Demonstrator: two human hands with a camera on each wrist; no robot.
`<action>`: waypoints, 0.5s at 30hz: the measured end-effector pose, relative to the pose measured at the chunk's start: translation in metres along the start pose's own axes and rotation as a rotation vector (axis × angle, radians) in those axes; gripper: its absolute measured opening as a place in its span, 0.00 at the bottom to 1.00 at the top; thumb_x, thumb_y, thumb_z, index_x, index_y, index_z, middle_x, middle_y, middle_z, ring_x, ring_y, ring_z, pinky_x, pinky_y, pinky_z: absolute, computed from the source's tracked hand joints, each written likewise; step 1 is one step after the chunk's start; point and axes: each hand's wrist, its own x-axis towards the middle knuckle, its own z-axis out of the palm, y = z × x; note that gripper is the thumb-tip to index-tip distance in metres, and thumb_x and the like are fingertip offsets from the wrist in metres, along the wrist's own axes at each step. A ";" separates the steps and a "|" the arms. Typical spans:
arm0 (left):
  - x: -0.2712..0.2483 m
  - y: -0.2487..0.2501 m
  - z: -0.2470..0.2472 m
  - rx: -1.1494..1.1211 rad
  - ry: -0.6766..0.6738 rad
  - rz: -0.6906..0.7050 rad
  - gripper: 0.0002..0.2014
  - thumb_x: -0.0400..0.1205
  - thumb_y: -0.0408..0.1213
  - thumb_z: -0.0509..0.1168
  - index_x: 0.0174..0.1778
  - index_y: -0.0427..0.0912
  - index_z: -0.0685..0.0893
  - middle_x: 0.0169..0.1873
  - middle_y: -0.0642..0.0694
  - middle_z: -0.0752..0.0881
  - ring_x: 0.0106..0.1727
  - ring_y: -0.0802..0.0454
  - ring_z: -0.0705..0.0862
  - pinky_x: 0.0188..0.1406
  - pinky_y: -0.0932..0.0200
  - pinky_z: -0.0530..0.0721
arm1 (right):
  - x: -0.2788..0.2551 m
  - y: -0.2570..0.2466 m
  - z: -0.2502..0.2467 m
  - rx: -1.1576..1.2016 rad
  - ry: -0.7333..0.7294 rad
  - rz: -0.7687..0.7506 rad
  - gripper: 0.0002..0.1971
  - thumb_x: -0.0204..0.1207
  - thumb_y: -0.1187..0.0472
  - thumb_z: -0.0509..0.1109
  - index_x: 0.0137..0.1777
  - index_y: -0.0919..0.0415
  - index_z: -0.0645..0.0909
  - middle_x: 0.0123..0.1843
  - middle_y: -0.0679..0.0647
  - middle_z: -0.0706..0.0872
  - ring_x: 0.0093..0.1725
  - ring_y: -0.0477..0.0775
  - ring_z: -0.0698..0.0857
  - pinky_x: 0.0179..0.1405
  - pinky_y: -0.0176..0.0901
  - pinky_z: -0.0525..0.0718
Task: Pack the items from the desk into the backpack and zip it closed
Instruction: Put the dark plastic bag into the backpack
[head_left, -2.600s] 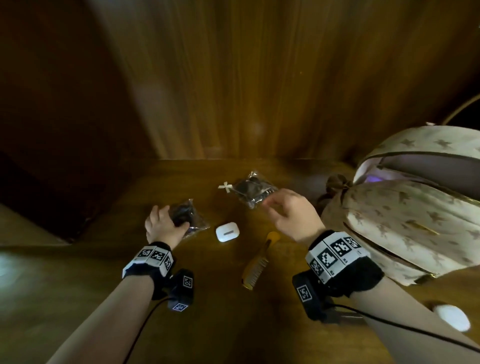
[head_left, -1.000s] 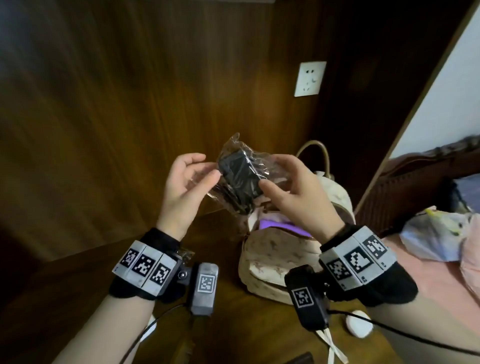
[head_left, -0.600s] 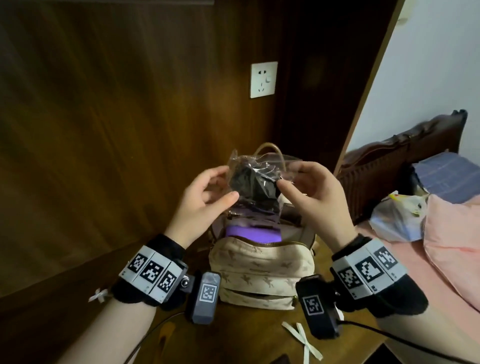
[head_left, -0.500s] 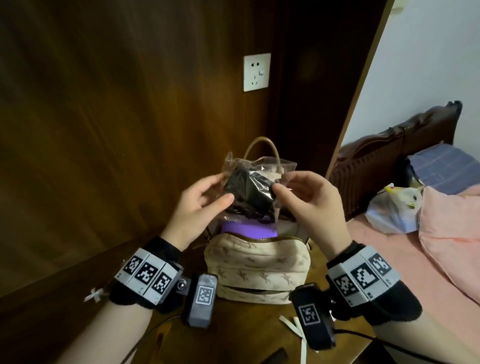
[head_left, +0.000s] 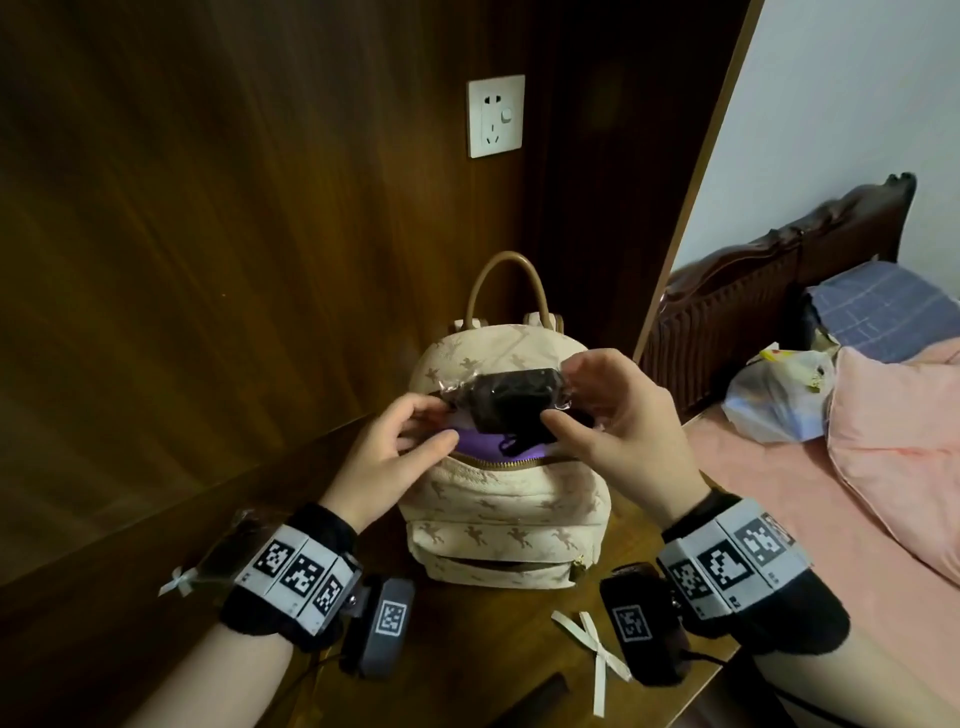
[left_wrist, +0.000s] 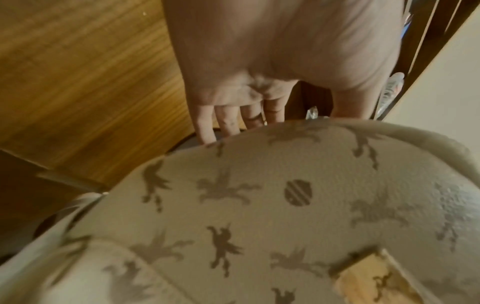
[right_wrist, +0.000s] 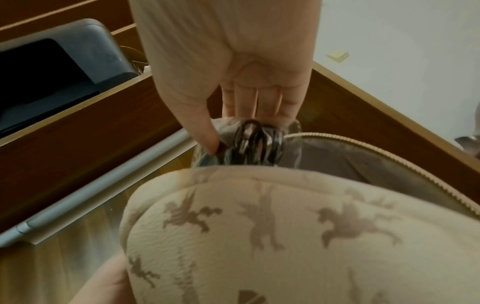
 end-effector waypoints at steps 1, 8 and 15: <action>-0.001 -0.004 -0.001 0.008 0.021 -0.020 0.20 0.69 0.53 0.69 0.56 0.53 0.80 0.56 0.54 0.84 0.59 0.63 0.82 0.57 0.63 0.79 | -0.001 0.001 -0.001 -0.031 -0.013 0.009 0.18 0.67 0.61 0.78 0.54 0.51 0.76 0.48 0.39 0.85 0.47 0.36 0.86 0.48 0.33 0.86; -0.015 -0.023 -0.003 0.004 0.052 -0.075 0.23 0.71 0.43 0.74 0.59 0.58 0.75 0.60 0.55 0.81 0.63 0.67 0.79 0.59 0.58 0.83 | -0.005 -0.001 0.011 -0.374 -0.398 -0.079 0.25 0.66 0.51 0.71 0.64 0.51 0.73 0.55 0.45 0.81 0.52 0.47 0.80 0.47 0.36 0.76; -0.024 -0.031 0.001 0.016 0.077 -0.005 0.37 0.65 0.41 0.77 0.70 0.56 0.70 0.69 0.56 0.70 0.68 0.74 0.70 0.54 0.64 0.84 | 0.003 0.003 0.035 -0.467 -0.323 0.130 0.13 0.69 0.52 0.70 0.48 0.53 0.69 0.41 0.46 0.75 0.42 0.51 0.75 0.29 0.33 0.63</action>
